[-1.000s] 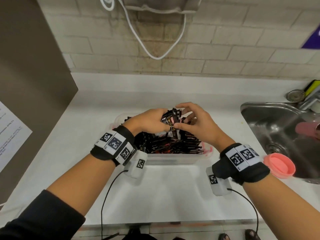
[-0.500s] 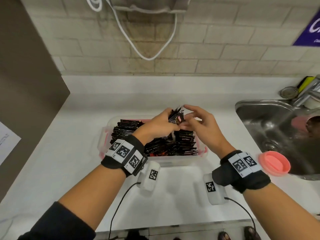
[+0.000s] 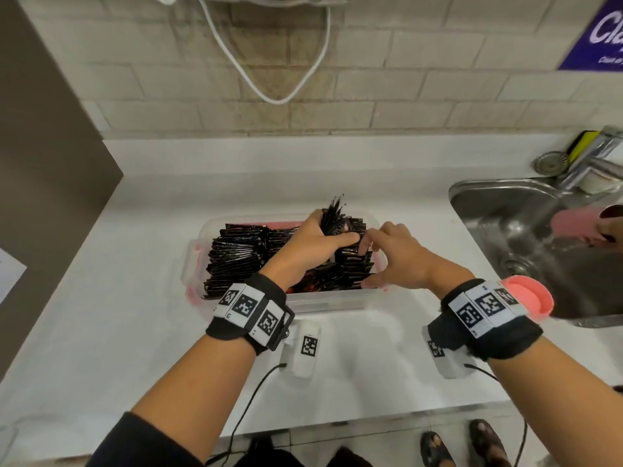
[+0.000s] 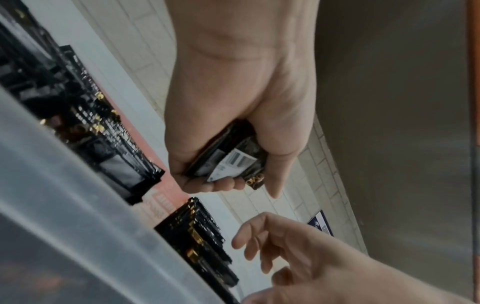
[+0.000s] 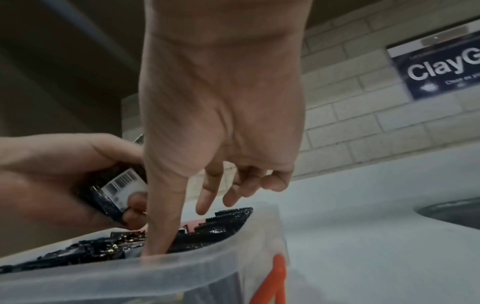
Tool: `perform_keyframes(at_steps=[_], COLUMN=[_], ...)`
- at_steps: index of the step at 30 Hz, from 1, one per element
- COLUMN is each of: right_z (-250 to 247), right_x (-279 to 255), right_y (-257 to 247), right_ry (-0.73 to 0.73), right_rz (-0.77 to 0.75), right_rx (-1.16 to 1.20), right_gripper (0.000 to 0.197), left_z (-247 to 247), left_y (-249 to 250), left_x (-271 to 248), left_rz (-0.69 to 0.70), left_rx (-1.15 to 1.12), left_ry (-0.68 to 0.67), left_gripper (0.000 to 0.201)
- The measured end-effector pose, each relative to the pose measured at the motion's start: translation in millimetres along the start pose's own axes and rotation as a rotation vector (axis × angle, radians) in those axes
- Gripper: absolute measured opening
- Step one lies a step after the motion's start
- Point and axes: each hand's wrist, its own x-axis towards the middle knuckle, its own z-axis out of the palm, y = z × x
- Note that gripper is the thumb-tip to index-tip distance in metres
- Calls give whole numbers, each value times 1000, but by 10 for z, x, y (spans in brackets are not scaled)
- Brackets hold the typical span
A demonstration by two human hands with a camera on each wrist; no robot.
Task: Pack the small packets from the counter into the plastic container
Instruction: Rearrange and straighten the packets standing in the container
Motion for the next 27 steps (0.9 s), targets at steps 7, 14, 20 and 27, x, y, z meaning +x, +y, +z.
perform_keyframes(at_steps=[7,14,20,27], right_z=[22,49,54,8], right_x=[118,161,161,141], right_y=[6,31,84,119], right_ry=[39,46,63,35], right_rz=[-125,-171,-149,-134], right_rx=[-201,-300,-239,-45], right_gripper=[59,48,34,33], left_z=[53,65,137,180], left_y=[-2,29,-3,-83], left_x=[-6,18,57,91], left_rz=[-198,-316,-369,-355], left_rx=[114,291,126,-106], left_ry=[-192,-293,-325,-297], left_gripper=[22,37,36,25])
